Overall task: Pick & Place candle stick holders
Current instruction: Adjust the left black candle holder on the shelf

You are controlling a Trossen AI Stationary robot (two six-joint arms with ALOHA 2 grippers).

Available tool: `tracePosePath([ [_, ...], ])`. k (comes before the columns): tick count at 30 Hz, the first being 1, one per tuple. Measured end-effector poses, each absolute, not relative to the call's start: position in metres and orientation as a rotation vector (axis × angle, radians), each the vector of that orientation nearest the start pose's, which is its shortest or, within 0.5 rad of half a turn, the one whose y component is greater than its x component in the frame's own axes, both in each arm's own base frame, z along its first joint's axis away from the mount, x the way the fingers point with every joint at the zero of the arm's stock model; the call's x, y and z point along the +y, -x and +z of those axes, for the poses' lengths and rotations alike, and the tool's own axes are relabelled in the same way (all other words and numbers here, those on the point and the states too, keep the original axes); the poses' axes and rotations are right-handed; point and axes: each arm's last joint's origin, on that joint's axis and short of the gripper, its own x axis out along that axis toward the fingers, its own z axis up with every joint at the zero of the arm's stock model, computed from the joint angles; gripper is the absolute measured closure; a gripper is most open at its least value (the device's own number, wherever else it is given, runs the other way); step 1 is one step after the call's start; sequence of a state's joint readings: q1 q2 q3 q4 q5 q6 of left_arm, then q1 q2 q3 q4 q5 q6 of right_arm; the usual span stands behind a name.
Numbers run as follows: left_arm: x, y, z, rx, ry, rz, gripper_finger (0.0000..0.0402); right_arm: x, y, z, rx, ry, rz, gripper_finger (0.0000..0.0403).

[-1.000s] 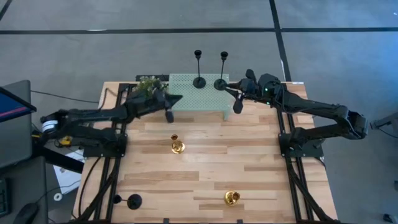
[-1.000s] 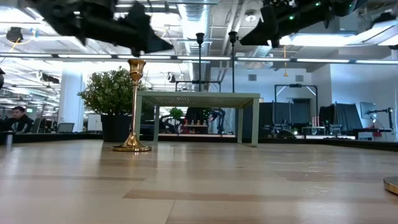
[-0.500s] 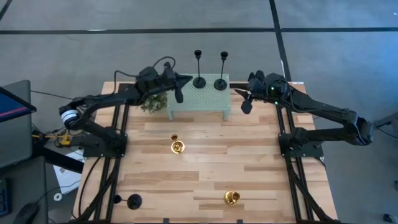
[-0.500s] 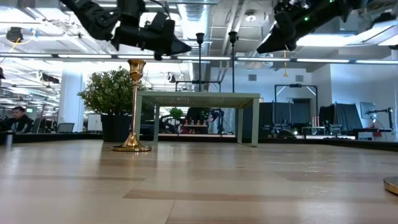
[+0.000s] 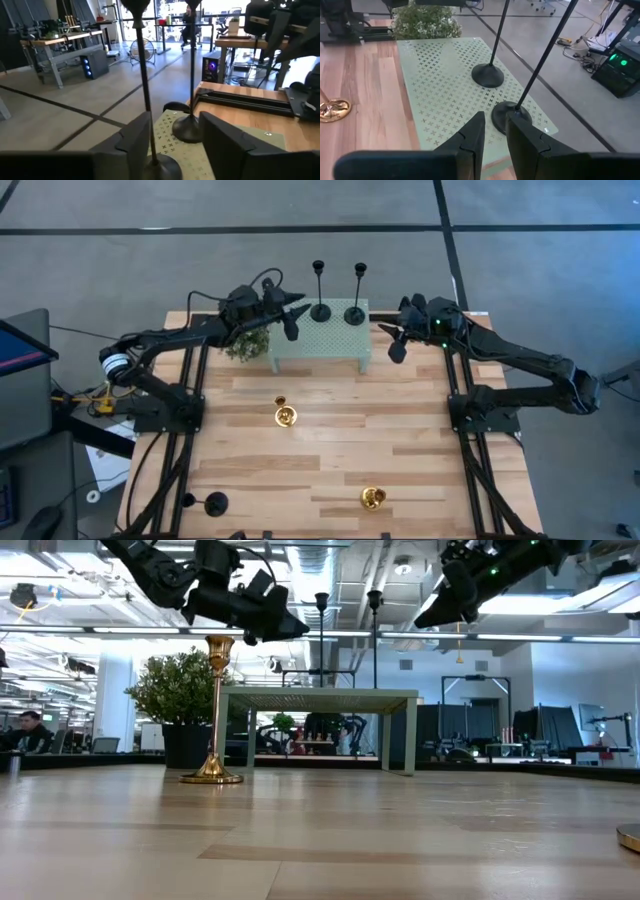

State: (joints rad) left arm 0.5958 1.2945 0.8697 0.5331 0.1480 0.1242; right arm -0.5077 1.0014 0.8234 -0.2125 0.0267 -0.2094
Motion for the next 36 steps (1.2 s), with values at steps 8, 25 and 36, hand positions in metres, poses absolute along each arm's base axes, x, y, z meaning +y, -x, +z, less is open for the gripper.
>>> tracePosePath([
  [8, 0.17, -0.258, 0.325, -0.108, -0.167, 0.472, 0.0188, -0.107, -0.191, 0.306, 0.426, 0.121, -0.484, 0.0333],
  [25, 0.195, -0.284, 0.332, -0.109, -0.171, 0.524, 0.0217, -0.107, -0.191, 0.305, 0.436, 0.117, -0.482, 0.0333],
  [36, 0.201, -0.287, 0.333, -0.12, -0.176, 0.533, 0.0241, -0.107, -0.191, 0.305, 0.436, 0.116, -0.482, 0.0333],
])
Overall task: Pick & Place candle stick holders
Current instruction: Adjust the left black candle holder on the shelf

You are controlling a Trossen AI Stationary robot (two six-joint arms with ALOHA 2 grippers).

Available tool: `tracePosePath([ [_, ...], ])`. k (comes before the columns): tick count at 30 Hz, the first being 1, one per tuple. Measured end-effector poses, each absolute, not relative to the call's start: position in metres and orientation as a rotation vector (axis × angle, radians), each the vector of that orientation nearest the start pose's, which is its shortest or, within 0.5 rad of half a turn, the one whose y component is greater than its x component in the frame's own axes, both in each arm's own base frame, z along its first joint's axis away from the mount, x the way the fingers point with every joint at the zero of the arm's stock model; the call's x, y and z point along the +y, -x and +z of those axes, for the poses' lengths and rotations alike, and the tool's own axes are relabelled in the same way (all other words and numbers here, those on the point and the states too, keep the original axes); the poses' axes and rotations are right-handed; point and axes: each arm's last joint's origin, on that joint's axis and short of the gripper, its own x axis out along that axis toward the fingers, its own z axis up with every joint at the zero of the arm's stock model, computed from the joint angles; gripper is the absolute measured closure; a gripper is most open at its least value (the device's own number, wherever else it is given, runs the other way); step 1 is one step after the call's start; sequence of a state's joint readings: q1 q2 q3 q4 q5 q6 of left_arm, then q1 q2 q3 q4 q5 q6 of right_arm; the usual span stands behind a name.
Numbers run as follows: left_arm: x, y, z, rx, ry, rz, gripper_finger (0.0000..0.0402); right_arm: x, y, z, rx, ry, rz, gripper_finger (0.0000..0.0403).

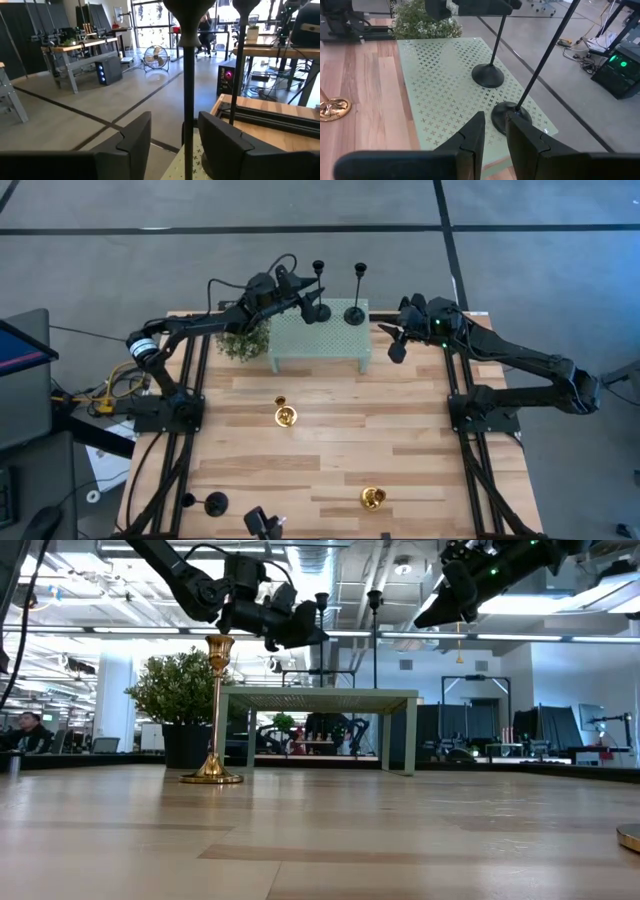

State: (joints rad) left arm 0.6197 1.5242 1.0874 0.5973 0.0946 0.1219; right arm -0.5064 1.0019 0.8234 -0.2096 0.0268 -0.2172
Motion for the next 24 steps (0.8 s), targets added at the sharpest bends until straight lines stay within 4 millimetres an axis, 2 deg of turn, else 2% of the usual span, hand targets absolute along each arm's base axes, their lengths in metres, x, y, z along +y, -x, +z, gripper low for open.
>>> tracePosePath([
  [16, 0.2003, -0.2873, 0.3343, -0.133, -0.172, 0.527, 0.0379, -0.1071, -0.1911, 0.3049, 0.436, 0.116, -0.483, 0.0333],
  [24, 0.1999, -0.2875, 0.3342, -0.132, -0.172, 0.518, 0.0382, -0.1071, -0.1911, 0.3049, 0.436, 0.116, -0.483, 0.0333],
])
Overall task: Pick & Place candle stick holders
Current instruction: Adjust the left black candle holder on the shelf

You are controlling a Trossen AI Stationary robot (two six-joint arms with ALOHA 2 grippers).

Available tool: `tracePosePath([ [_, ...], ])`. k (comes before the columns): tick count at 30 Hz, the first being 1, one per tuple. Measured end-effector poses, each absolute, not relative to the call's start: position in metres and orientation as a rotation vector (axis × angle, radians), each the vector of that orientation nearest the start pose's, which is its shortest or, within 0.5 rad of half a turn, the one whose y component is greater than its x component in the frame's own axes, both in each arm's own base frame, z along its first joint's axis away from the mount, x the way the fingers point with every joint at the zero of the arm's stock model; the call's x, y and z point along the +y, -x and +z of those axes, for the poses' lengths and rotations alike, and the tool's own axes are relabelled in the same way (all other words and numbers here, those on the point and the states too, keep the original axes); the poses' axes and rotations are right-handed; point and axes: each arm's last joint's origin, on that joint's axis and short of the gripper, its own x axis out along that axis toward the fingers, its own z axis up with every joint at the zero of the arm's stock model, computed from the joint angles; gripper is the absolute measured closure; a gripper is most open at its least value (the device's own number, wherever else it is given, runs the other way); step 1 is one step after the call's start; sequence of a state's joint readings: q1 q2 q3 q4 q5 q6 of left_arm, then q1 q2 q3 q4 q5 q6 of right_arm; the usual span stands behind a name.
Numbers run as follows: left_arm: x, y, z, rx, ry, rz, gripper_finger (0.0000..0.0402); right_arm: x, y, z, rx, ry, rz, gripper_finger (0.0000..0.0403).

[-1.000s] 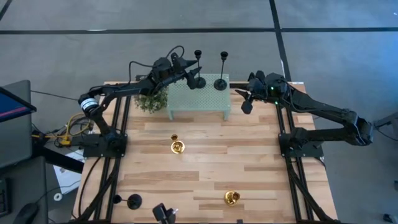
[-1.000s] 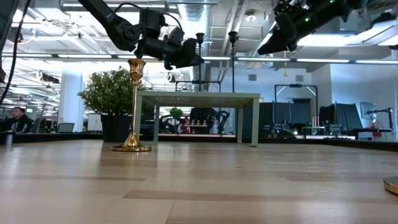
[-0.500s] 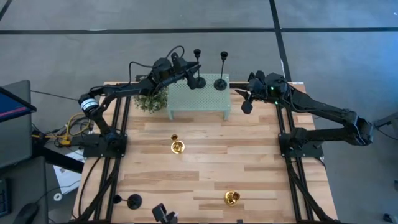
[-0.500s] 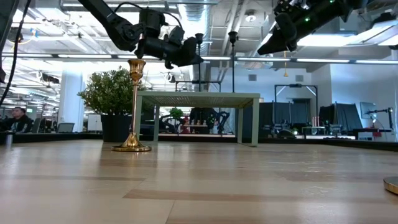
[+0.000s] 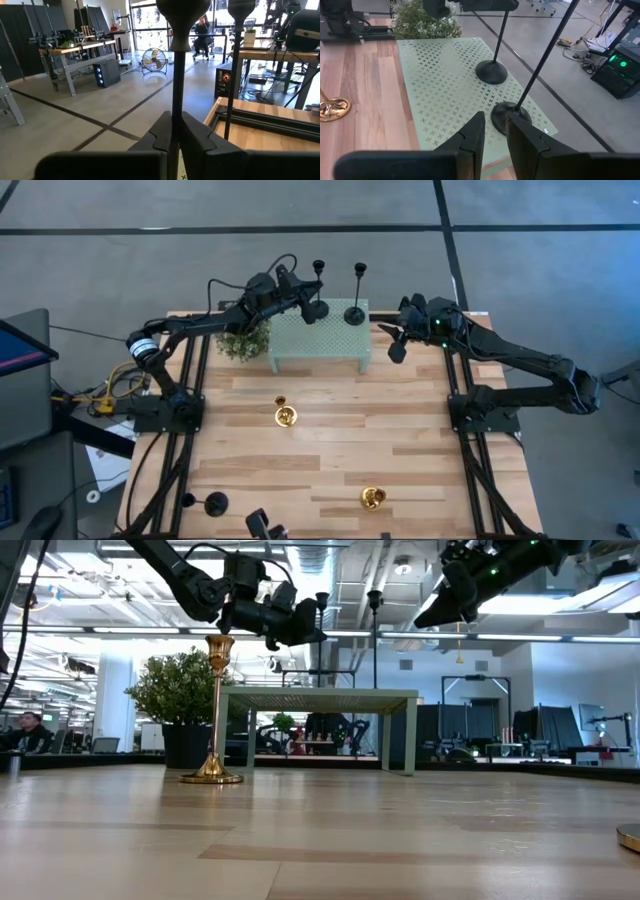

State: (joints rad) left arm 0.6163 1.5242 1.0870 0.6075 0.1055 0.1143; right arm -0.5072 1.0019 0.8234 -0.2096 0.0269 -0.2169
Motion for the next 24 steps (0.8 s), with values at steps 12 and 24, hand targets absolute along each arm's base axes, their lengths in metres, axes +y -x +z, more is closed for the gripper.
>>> tracePosePath([
  [12, 0.196, -0.283, 0.337, -0.111, -0.119, 0.492, 0.0388, -0.107, -0.191, 0.305, 0.434, 0.108, -0.485, 0.0333],
  [24, 0.176, -0.257, 0.364, -0.083, -0.111, 0.49, 0.0388, -0.11, -0.19, 0.305, 0.43, 0.107, -0.5, 0.0333],
])
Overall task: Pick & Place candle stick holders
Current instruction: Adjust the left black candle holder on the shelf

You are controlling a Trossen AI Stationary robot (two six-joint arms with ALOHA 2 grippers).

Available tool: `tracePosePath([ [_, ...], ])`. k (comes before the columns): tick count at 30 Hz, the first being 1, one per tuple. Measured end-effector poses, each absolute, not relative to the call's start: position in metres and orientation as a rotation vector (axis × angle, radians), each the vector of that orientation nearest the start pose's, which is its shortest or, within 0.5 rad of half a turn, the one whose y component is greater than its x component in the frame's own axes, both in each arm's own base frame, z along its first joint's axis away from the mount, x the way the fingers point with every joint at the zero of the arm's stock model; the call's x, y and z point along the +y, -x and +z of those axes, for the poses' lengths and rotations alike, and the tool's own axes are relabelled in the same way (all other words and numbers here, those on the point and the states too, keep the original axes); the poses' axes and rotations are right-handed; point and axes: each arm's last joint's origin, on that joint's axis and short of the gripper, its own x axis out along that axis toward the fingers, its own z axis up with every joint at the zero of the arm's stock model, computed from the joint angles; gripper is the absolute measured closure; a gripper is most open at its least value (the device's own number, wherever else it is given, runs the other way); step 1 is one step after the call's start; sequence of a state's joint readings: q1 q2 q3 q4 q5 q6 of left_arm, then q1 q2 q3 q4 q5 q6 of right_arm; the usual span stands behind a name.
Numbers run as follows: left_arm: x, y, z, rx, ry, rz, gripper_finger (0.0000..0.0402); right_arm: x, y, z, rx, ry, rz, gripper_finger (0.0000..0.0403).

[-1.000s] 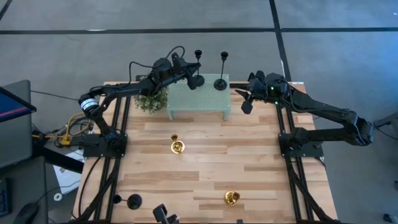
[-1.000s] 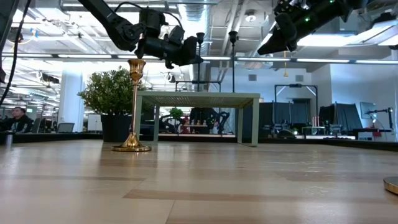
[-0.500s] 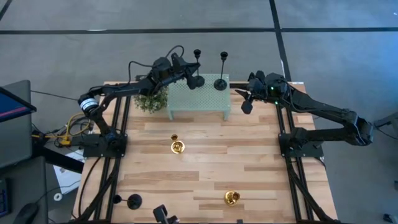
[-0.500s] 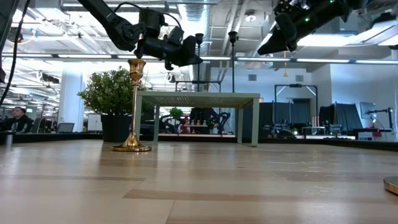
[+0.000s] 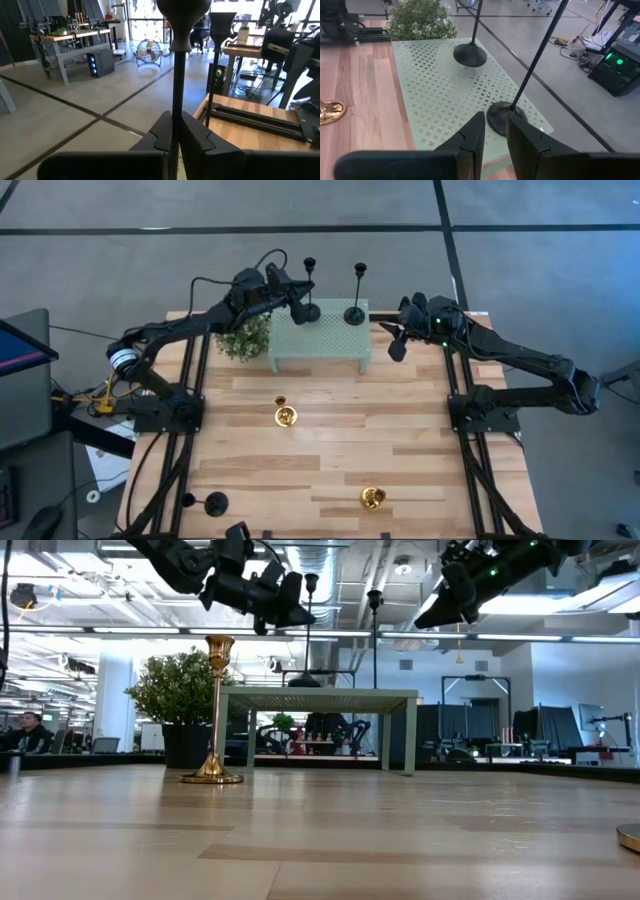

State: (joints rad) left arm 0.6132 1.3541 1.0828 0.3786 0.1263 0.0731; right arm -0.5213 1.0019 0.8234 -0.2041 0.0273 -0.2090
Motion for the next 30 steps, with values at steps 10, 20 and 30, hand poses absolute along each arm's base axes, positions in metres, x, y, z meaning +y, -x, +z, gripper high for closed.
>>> tracePosePath([
  [10, 0.177, -0.255, 0.343, -0.042, -0.094, 0.536, 0.0388, -0.11, -0.19, 0.305, 0.429, 0.107, -0.5, 0.0333],
  [20, 0.176, -0.254, 0.341, -0.104, -0.116, 0.542, 0.0388, -0.11, -0.19, 0.305, 0.427, 0.099, -0.502, 0.0333],
  [30, 0.177, -0.253, 0.342, -0.101, -0.133, 0.574, 0.0388, -0.11, -0.19, 0.305, 0.431, 0.096, -0.502, 0.0333],
])
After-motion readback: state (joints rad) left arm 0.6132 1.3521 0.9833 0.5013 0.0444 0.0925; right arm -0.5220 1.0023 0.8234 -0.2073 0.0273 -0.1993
